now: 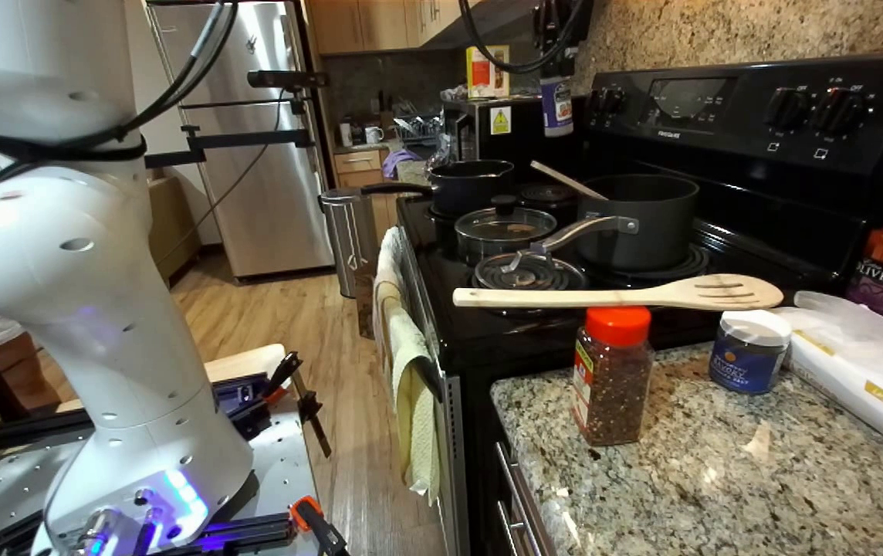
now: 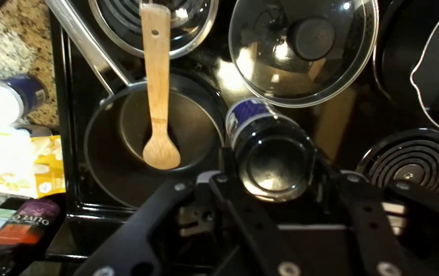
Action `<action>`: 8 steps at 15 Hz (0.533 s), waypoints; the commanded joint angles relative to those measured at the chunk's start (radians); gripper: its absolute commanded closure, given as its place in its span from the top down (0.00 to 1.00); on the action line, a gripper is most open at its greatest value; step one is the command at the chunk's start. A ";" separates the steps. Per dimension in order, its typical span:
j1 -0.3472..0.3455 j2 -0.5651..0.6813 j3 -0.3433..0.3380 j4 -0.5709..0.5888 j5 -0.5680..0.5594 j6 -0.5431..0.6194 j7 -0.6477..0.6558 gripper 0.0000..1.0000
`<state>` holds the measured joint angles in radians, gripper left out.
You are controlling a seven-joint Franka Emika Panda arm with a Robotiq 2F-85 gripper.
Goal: Remove the seasoning shaker from the far right of the countertop and put it on the left side of the stove
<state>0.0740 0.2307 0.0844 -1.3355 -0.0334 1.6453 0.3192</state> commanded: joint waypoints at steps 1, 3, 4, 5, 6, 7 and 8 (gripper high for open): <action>0.019 0.070 0.033 0.038 0.019 0.051 -0.085 0.24; 0.050 0.113 0.035 0.055 0.022 0.057 -0.135 0.24; 0.061 0.137 0.040 0.067 0.015 0.052 -0.154 0.24; 0.075 0.165 0.042 0.085 0.009 0.041 -0.176 0.24; 0.088 0.190 0.041 0.100 0.001 0.048 -0.183 0.24; 0.098 0.216 0.037 0.123 -0.006 0.053 -0.187 0.24; 0.106 0.244 0.034 0.154 -0.006 0.046 -0.193 0.24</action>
<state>0.1630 0.3901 0.1223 -1.2862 -0.0334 1.7025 0.1763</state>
